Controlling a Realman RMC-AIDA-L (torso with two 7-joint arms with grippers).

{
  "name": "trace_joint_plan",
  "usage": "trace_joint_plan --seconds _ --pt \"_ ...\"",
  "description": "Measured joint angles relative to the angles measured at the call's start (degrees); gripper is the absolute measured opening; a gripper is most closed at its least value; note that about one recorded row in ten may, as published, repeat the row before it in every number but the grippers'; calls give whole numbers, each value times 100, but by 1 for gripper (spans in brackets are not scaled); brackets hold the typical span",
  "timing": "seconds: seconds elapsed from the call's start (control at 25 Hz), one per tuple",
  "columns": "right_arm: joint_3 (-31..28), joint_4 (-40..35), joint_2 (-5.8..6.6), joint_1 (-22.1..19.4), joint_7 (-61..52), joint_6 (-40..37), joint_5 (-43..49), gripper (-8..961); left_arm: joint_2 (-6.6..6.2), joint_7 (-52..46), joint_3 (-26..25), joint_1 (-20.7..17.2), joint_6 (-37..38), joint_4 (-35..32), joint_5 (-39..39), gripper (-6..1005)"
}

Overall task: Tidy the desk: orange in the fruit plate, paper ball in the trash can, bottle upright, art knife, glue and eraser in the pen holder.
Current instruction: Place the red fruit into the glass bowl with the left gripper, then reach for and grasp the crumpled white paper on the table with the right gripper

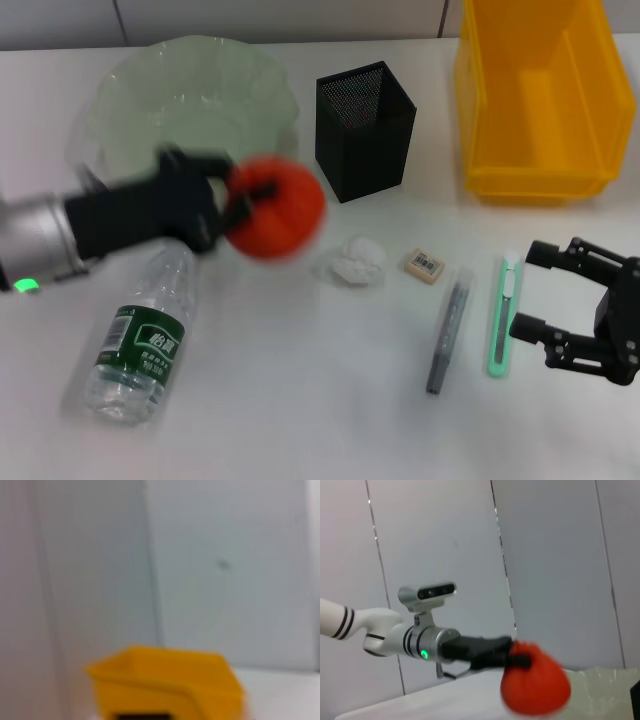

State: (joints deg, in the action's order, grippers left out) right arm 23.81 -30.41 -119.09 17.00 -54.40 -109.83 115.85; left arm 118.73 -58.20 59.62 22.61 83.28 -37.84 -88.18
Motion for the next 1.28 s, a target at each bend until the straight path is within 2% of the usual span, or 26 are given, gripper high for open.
trace_joint_plan --seconds 0.08,0.12,0.16,0.2,0.24,0.28,0.36,0.4,0.44,0.56,0.68,0.76,0.8,0.88,0.92,0.96,1.0,1.04,1.08,1.12,1.16,1.2,1.24,1.28 --pt "-1 -9 0 41 -2 -16 -41 827 -9 -45 -10 -87 -310 -203 503 192" --pt "8 -8 -1 73 -2 -16 -43 827 -18 -92 -54 -18 -883 -195 901 188" --pt "34 2 -6 166 -14 6 -44 827 -18 -91 -77 74 -1199 -136 1001 183" --pt "34 2 -6 166 -14 6 -44 827 -18 -91 -77 74 -1199 -136 1001 179" --pt "43 3 -11 242 -66 42 -41 827 -12 4 -115 352 -1966 90 1112 174" --pt "43 3 -11 242 -66 42 -41 826 -12 4 -115 352 -1966 90 1112 170" --pt "48 -5 -16 360 -267 92 -34 826 24 280 -189 765 -2904 484 1214 161" --pt "48 -5 -16 360 -267 92 -34 826 24 280 -189 765 -2904 484 1214 153" --pt "55 -34 -17 410 -423 136 -28 826 43 463 -204 1012 -3429 752 1390 144" --pt "81 -146 -18 515 -741 189 0 826 46 532 -169 1126 -3714 883 1571 119" --pt "222 -509 -18 680 -1225 217 28 826 38 483 -186 1026 -3549 816 1599 314" --pt "272 -626 -21 727 -1370 247 28 826 29 434 -195 964 -3425 779 1602 387" --pt "323 -786 -22 785 -1592 301 27 826 7 275 -190 756 -3051 635 1607 424" --pt "501 -1188 -31 915 -2118 503 17 826 -1 175 -177 617 -2855 528 1599 497" --pt "835 -1682 -31 1076 -2830 759 26 826 -14 67 -112 312 -2358 335 1571 533" --pt "835 -1682 -31 1076 -2830 759 26 826 -14 67 -112 312 -2358 335 1571 559" --pt "1391 -2285 -29 1215 -3699 1012 109 826 -47 73 75 -57 -1623 170 1552 586" --pt "1391 -2285 -29 1215 -3699 1012 109 826 -47 73 75 -57 -1623 170 1552 612" --pt "1748 -2644 -30 1272 -4153 1148 214 826 -63 90 172 -213 -1255 116 1547 638" --pt "2559 -3407 -49 1395 -5091 1453 610 826 -85 134 333 -508 -675 74 1495 665" --pt "2559 -3407 -49 1395 -5091 1453 610 825 -85 134 333 -508 -675 74 1495 691" --pt "3151 -3801 -54 1537 -5909 1643 1002 825 -88 179 383 -648 -386 71 1411 717" --pt "3151 -3801 -54 1537 -5909 1643 1002 825 -89 240 405 -774 -115 70 1293 744" --pt "3505 -3946 -53 1678 -6401 1689 1245 825 -88 298 413 -893 111 69 1163 770"
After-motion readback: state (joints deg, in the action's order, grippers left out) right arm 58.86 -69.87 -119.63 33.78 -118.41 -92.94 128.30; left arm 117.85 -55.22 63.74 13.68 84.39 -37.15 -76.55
